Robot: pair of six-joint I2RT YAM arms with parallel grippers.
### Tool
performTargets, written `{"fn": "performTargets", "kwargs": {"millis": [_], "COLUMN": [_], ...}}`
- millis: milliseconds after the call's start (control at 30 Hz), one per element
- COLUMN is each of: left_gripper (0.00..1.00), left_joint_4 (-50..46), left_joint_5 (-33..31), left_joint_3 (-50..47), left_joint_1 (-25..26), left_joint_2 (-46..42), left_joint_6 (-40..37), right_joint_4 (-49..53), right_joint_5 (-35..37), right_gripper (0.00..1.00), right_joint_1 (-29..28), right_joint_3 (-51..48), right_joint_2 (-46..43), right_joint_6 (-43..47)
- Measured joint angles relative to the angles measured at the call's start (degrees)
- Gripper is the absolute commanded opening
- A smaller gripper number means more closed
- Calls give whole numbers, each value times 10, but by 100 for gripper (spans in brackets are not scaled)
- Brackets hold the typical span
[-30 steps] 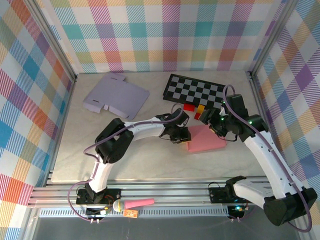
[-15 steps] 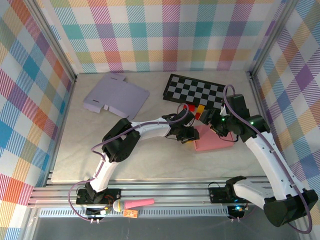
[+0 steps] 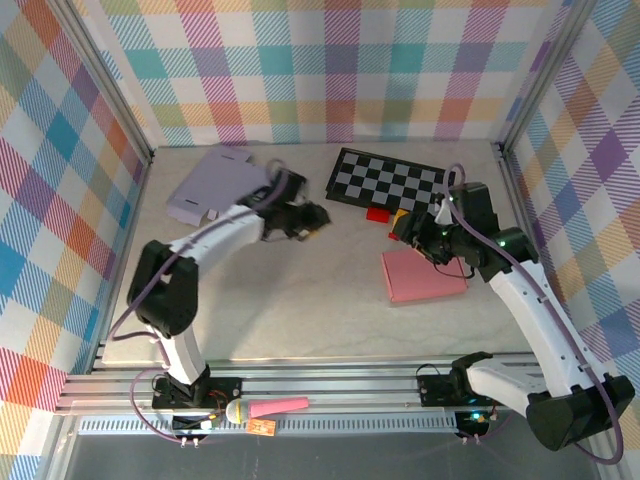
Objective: Fold the paper box
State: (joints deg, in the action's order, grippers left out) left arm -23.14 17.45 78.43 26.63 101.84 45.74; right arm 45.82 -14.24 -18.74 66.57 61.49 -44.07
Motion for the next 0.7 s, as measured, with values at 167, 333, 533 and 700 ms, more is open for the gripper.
{"fn": "performTargets", "kwargs": {"millis": [167,333,533,700], "left_gripper": [32,32,32,30], "left_joint_4": [-27,-37,-25,-5], "left_joint_5": [-6,-30,-50,-52], "left_joint_3": [10,52,72,61], "left_joint_1": [-157,-209,-212,-212], "left_joint_2": [31,111,170,176], "left_joint_6": [-32,-43,-46,-43], "right_joint_4": [-35,-53,-76,-77], "right_joint_5": [-41,-68,-75,-74], "right_gripper": [59,59,59,59], "right_joint_1": [-6,-28,-62,-83], "right_joint_3": [0,22,53,55], "right_joint_2": [30,64,82,82], "right_joint_6": [0,0,-1,-4]}}
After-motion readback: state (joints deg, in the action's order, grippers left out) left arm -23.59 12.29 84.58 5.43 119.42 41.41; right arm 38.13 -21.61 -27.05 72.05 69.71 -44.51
